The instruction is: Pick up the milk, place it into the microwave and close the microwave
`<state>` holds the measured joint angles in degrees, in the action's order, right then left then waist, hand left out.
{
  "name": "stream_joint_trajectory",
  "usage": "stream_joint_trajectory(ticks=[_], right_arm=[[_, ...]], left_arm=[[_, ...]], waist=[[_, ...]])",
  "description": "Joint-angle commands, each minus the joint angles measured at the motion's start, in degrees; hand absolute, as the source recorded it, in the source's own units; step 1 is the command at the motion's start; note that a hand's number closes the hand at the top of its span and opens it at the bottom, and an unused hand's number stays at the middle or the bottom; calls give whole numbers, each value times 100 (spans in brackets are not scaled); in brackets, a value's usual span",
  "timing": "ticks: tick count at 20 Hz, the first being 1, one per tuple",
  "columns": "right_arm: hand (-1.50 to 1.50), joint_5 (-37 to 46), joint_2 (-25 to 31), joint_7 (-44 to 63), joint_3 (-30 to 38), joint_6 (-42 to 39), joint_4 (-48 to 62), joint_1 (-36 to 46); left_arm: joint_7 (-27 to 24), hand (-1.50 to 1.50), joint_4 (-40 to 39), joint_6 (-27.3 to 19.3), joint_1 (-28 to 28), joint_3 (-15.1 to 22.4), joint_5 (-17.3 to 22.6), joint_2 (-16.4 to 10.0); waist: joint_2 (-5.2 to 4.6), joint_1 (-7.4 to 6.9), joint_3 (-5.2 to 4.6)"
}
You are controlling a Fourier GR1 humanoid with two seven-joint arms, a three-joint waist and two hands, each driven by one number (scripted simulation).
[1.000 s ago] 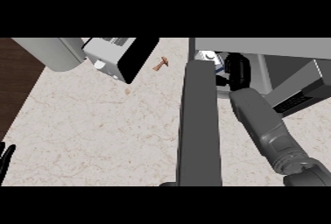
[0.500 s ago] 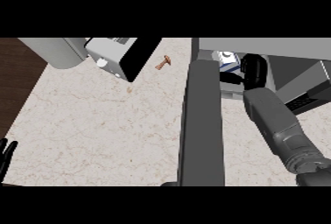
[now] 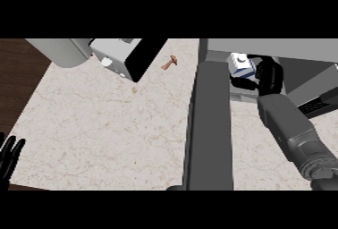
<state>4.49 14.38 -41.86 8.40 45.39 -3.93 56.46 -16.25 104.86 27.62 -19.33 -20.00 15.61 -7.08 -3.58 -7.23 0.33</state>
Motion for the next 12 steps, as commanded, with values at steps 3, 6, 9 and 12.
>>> stream_joint_trajectory(ticks=[3, 6, 9, 12], right_arm=[[-150, 204, 87, 84, -172, 78, 139, 89], [-150, 350, -76, 37, -311, 232, 175, 47], [-150, 278, -95, 19, -226, 395, 55, 35], [-150, 377, -117, 85, -308, 515, 60, 154]], left_arm=[[-51, -150, -34, -71, 116, 91, -162, 63], [-35, -150, -313, -132, 322, 144, -278, 63], [18, -150, -286, -100, 283, 37, -175, -21], [-36, -150, -464, -94, 428, 48, -201, -33]], waist=[[-26, -114, 5], [-43, -50, -1], [-34, -114, 9], [-42, -133, -1]])
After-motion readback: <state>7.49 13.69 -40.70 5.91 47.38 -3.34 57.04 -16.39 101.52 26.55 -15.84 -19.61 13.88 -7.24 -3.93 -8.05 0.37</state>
